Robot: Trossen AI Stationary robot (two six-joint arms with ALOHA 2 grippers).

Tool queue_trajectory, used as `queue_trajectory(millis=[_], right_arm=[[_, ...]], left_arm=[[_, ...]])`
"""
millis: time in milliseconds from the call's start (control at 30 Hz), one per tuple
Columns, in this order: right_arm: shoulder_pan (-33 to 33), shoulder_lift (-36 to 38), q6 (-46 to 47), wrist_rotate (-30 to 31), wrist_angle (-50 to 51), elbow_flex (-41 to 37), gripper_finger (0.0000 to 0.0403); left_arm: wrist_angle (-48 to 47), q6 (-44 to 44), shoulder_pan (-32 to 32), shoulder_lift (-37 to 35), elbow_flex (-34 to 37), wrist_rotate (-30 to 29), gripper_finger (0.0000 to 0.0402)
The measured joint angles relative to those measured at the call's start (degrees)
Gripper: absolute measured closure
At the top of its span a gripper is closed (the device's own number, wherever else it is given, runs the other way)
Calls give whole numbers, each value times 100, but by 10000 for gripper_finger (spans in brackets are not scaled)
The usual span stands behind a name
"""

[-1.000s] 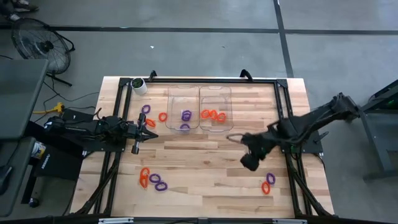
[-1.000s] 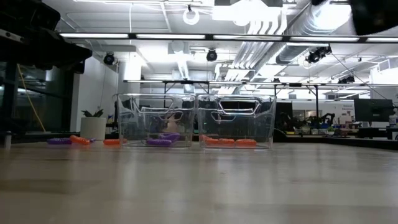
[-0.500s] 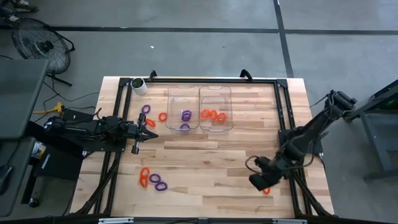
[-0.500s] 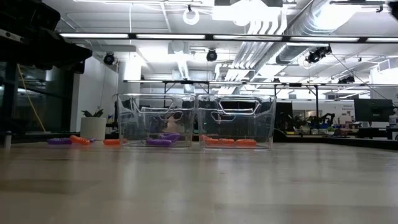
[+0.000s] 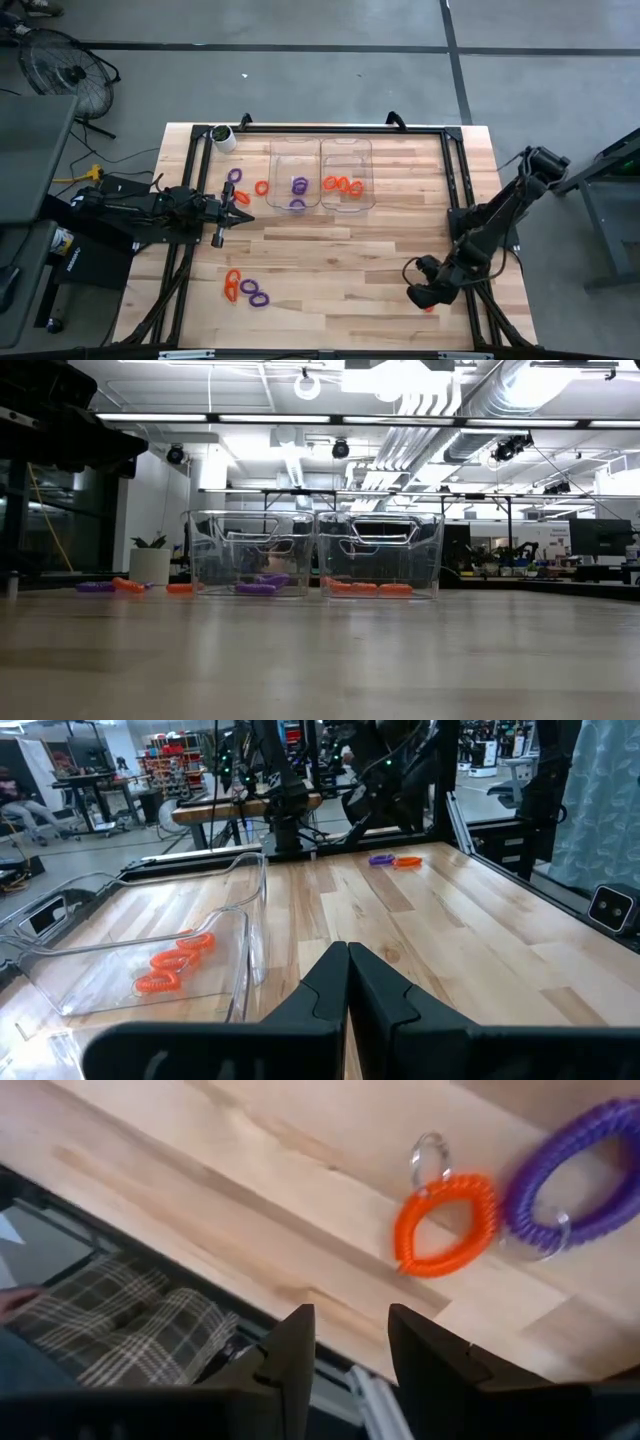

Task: Sort spring keychains
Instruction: Put the orange spring keychain into the right transparent bin

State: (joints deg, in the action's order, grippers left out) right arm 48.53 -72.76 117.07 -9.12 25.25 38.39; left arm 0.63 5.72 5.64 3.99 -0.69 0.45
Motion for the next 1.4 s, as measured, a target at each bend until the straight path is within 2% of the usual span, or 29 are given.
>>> queue_trajectory(millis=[133, 400, 500, 900, 1267, 1400], right_arm=[[0, -97, -153, -16, 19, 0, 264], [28, -503, -159, -86, -67, 0, 176], [28, -704, -158, -91, -221, 2, 159], [18, -1404, -94, -79, -381, 18, 156], [-30, -1690, -9, -142, -492, 32, 156], [-112, -1707, -3, -255, -416, 28, 172]], left_arm=[[1, 0, -1, -2, 0, 0, 401], [-1, -2, 1, 0, 0, 0, 401], [-1, 0, -1, 0, 0, 0, 401], [0, 0, -1, 0, 0, 0, 401], [1, 0, 0, 0, 0, 2, 401], [-1, 0, -1, 0, 0, 0, 401]])
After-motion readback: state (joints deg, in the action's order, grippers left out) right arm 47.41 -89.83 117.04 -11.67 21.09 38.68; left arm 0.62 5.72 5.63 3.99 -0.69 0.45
